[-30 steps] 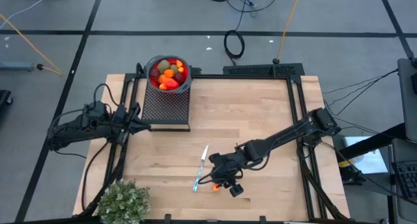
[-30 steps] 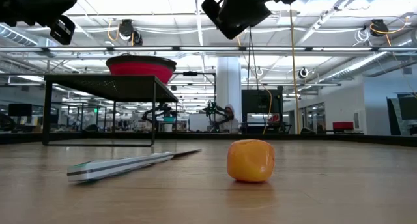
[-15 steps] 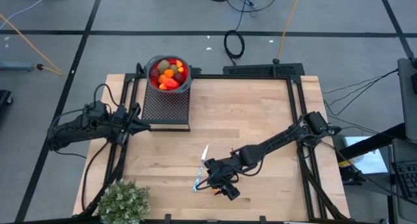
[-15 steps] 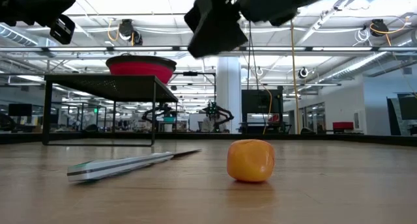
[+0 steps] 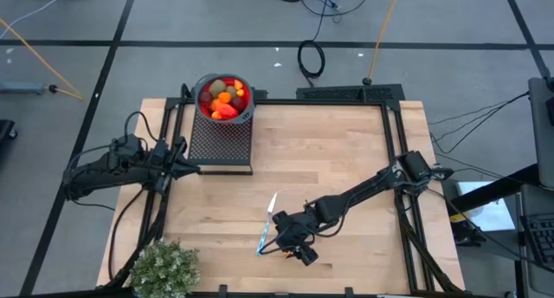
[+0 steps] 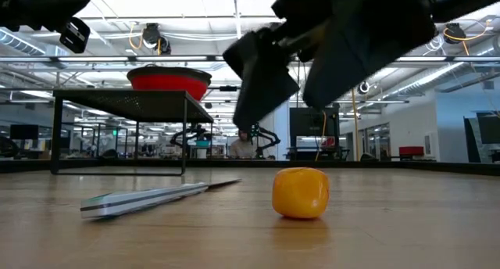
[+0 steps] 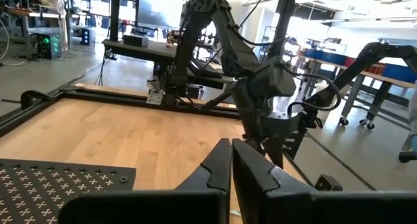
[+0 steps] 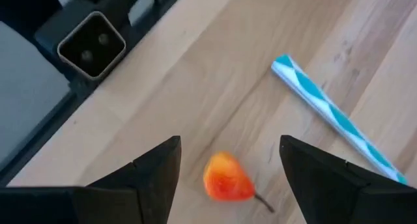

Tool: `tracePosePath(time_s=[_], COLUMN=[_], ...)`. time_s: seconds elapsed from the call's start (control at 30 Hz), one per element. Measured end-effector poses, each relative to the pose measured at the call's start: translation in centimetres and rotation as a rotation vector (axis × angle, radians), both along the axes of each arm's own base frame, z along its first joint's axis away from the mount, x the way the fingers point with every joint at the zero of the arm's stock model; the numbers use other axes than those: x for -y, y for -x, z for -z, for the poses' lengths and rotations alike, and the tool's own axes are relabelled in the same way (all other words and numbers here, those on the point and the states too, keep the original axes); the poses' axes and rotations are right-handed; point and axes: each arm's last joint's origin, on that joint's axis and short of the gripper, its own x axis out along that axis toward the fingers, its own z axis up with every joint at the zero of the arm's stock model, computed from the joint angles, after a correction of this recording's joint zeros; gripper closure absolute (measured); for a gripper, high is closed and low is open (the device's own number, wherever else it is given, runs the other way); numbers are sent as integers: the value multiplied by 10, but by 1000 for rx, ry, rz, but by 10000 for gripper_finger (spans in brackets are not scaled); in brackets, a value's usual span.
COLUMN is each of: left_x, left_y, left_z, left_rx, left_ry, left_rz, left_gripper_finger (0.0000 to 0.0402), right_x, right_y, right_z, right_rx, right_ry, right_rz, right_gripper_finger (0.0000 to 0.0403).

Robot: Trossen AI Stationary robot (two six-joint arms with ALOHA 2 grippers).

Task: Pick & Place Fruit
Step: Put the orange pear into the red strainer bowl on the shelf

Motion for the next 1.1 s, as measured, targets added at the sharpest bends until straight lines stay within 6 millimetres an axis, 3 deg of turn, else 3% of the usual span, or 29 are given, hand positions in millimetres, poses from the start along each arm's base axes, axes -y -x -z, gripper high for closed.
tracePosePath(time_s=[0.27,0.53,0.8,1.1], left_x=[0,0,0,0], left_y=[0,0,0,0], left_z=[0,0,0,0], left_rx=[-1,0,0,-1], left_ry=[0,-1,0,0], left_rz=[-1,0,-1,-1], left_gripper_finger=[381,400,381,400], right_x=[3,4,5,9], right_y=[8,10,11,20], right_z=[14,18,18,36], right_rx=[-21,15,47,73], right_ry=[21,63,98,107], right_rz=[-14,-75,-127,-133], right_gripper_finger=[147,147,147,147])
